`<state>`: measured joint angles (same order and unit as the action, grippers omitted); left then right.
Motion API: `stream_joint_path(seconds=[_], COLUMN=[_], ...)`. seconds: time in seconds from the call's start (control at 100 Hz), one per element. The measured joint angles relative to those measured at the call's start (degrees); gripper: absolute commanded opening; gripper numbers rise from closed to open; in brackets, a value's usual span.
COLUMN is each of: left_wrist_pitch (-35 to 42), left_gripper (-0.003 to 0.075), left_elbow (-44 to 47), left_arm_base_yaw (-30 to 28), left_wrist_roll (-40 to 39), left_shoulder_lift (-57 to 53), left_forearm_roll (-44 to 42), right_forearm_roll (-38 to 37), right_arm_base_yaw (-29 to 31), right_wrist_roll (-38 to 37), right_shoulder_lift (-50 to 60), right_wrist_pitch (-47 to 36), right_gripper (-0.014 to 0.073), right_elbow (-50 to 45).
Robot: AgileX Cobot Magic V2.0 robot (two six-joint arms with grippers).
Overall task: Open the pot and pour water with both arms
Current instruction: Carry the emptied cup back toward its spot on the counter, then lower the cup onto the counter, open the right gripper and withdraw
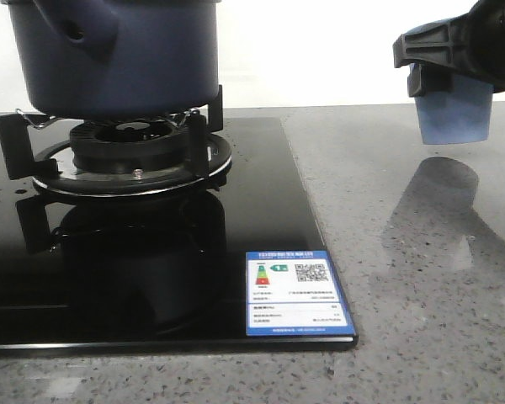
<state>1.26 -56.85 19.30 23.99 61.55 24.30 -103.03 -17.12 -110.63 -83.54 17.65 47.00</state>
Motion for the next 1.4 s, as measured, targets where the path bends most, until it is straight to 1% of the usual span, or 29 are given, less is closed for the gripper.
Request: stream_joint_path(seconds=[0.39, 0.46, 0.61, 0.69, 0.94, 1.4], left_wrist_pitch=[-0.1, -0.1, -0.1, -0.1, -0.1, 0.1], left_gripper=[0.0378, 0.0378, 0.0378, 0.0378, 0.0378, 0.0378], left_elbow=[0.0, 0.0, 0.0, 0.0, 0.0, 0.0], left_arm_base_yaw=[0.0, 0.0, 0.0, 0.0, 0.0, 0.0], left_wrist_roll=[0.0, 0.0, 0.0, 0.0, 0.0, 0.0], left_shoulder_lift=[0.0, 0.0, 0.0, 0.0, 0.0, 0.0], left_forearm_roll=[0.0, 0.0, 0.0, 0.0, 0.0, 0.0], right_forearm_roll=[-0.1, -0.1, -0.1, -0.1, -0.1, 2.0], right_arm_base_yaw=[0.0, 0.0, 0.0, 0.0, 0.0, 0.0], right_wrist_roll=[0.1, 0.1, 0.1, 0.1, 0.1, 0.2], right_shoulder_lift=[-0.4, -0.4, -0.4, -0.4, -0.4, -0.3], right_wrist_pitch=[-1.2, -1.3, -1.4, -1.5, -2.4, -2.4], right_gripper=[0.0309, 0.0340, 0.0456, 0.0479, 0.0480, 0.0480], right_elbow=[-0.2, -0.3, -0.3, -0.3, -0.3, -1.9])
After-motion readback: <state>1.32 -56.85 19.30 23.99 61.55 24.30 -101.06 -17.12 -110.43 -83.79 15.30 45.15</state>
